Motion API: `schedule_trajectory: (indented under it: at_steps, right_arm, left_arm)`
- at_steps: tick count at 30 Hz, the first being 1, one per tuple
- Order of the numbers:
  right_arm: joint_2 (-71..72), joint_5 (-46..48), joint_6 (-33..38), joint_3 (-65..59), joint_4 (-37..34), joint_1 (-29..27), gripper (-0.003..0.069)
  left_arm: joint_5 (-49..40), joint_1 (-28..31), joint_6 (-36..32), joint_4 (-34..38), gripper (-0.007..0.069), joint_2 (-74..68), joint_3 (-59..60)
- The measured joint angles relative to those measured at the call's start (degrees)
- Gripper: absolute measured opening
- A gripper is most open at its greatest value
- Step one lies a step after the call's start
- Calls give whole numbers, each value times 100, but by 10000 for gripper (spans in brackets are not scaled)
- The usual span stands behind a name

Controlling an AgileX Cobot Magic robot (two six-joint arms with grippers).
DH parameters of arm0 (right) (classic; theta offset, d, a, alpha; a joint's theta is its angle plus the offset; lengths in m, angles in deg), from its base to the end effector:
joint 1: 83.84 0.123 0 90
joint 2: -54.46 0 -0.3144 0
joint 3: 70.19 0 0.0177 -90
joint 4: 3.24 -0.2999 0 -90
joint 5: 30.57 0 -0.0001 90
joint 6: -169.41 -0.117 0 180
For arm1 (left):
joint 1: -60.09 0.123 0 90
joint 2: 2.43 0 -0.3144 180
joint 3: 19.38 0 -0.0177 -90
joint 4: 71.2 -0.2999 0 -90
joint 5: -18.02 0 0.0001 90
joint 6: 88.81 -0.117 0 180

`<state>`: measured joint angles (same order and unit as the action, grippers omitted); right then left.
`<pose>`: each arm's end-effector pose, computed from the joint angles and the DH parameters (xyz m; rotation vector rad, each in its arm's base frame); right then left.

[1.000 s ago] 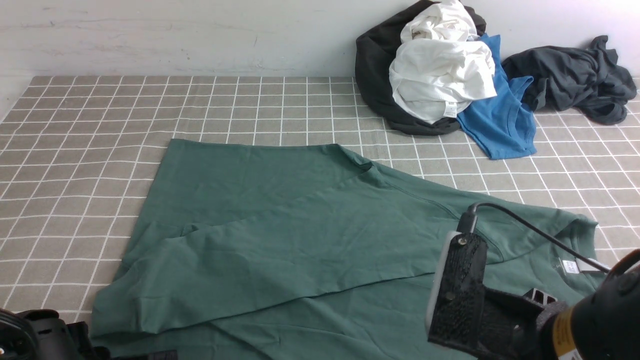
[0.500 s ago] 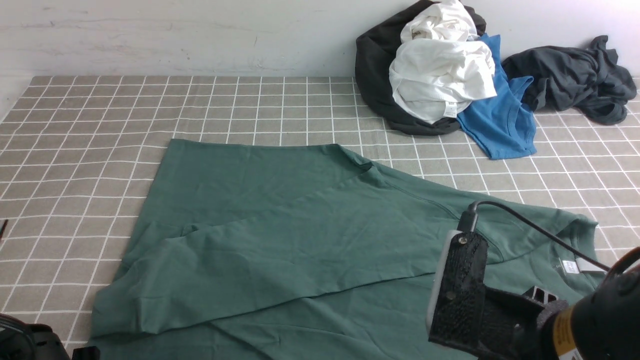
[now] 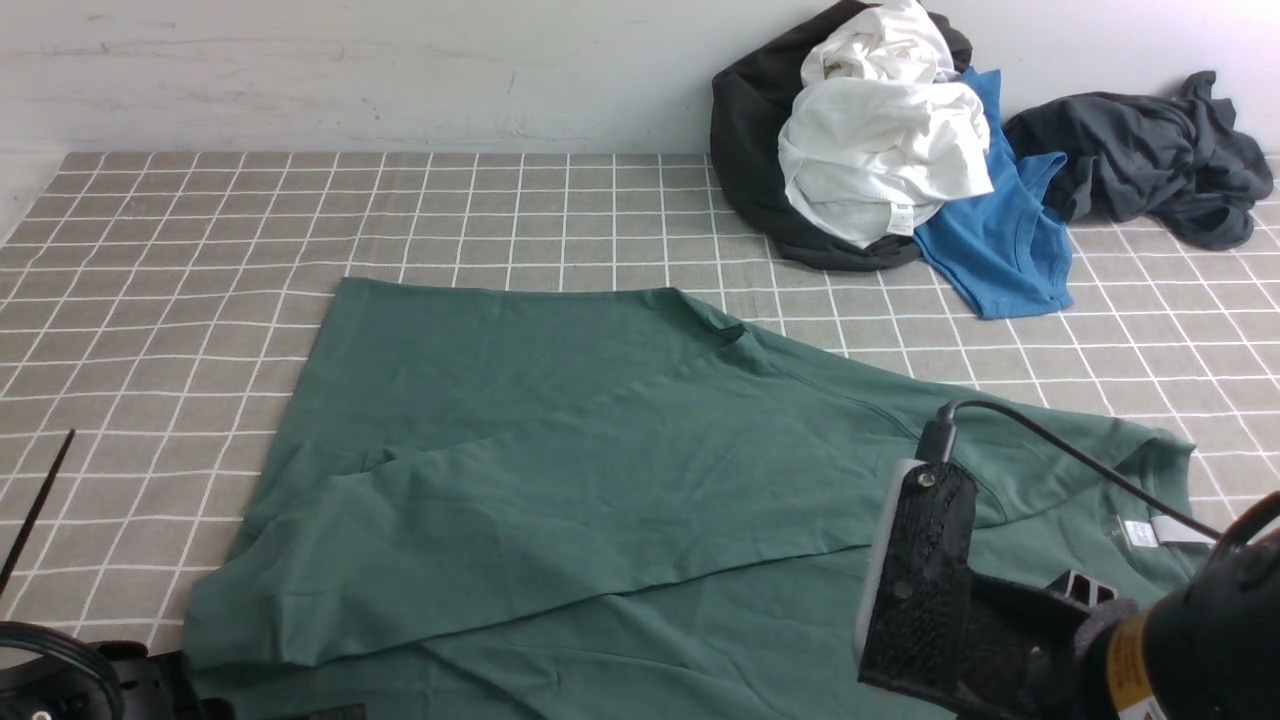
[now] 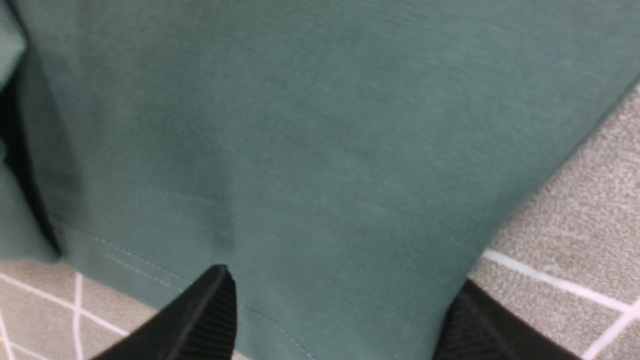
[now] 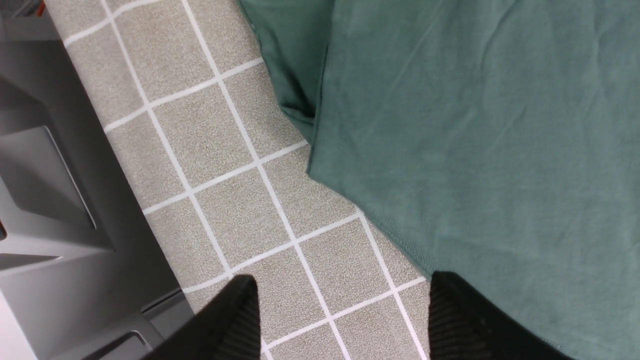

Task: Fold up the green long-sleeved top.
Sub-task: Use both arms simultaneously to clamp the lower edge of the clothing fabric

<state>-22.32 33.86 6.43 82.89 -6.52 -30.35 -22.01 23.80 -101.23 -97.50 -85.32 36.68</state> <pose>0.1425 0.2027 0.2609 -1.6833 2.4309 0.1723 0.1642 -0.0792 0.1086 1.7140 2.5010 0.4380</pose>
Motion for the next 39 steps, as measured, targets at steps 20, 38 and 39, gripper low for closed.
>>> schedule_trajectory:
  at_steps: [20, 38, 39]
  right_arm:
    - [0, 26, -18, 0, 29, 0, 426]
    - [0, 564, -752, 0, 1317, -482, 426]
    - [0, 564, -752, 0, 1317, -612, 426]
  left_arm:
    - [46, 0, 388, -59, 282, -455, -299]
    - [-810, 0, 393, 1132, 13, -533, -884]
    - [-820, 0, 393, 1147, 13, -533, -884]
